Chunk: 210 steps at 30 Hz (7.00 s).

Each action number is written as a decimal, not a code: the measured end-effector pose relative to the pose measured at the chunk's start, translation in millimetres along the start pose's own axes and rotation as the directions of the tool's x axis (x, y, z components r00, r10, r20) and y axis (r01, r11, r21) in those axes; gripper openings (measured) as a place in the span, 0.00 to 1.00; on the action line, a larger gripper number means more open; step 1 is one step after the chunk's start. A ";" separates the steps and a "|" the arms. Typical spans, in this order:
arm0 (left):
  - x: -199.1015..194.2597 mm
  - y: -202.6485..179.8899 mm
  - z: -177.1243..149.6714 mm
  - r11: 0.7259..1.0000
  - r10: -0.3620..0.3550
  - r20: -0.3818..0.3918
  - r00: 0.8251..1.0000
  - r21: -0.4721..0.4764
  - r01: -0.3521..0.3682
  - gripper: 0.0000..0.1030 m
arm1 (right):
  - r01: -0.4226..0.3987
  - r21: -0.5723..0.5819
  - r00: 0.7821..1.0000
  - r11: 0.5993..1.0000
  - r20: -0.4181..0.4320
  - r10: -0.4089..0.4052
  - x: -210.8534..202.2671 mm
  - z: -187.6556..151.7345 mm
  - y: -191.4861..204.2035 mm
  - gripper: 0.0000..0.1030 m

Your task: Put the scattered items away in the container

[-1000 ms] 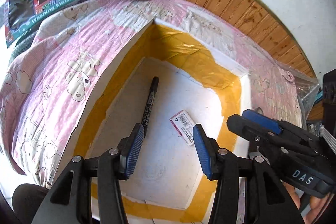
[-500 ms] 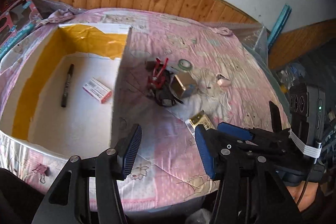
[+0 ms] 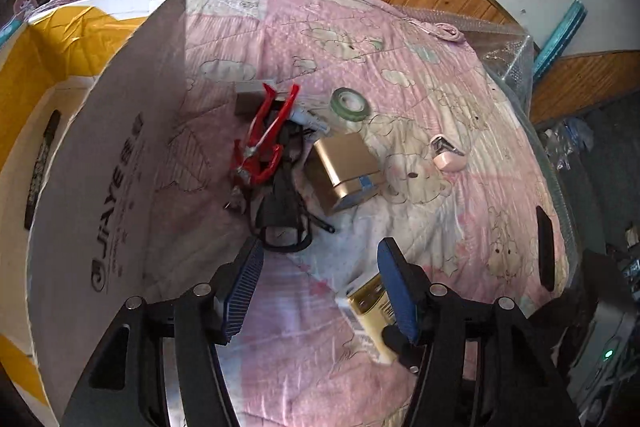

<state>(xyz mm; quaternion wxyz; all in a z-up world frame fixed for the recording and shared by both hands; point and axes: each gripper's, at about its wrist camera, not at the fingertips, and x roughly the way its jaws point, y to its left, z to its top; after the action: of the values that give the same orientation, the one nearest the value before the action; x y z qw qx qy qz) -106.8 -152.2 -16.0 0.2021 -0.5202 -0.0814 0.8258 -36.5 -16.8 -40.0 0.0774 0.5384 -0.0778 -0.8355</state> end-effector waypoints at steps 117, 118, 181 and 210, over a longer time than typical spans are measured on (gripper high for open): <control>-157.1 32.5 -65.9 1.000 -0.007 0.145 0.989 -0.009 0.009 0.50 | -0.047 -0.129 0.988 0.990 0.138 0.065 -93.8 -15.2 97.2 0.52; -159.3 34.1 -66.0 1.000 -0.008 0.149 0.989 -0.012 0.010 0.50 | -0.048 -0.133 0.988 0.990 0.142 0.067 -95.4 -14.1 99.5 0.52; -210.6 200.0 -35.7 0.961 0.144 0.245 0.959 -0.264 -0.077 0.50 | -0.132 -0.419 0.971 0.898 0.127 0.203 -83.6 63.3 257.7 0.52; -130.7 216.5 -10.6 0.961 0.209 0.062 0.976 -0.199 -0.193 0.50 | -0.071 -0.498 0.992 0.864 0.052 0.111 -17.8 130.0 283.1 0.52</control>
<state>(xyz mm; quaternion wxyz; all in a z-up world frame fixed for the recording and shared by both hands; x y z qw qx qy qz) -102.0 -403.6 12.6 0.0624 -0.5083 -0.1154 0.8511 -134.8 -283.2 89.2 0.2489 0.4631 0.1106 -0.8434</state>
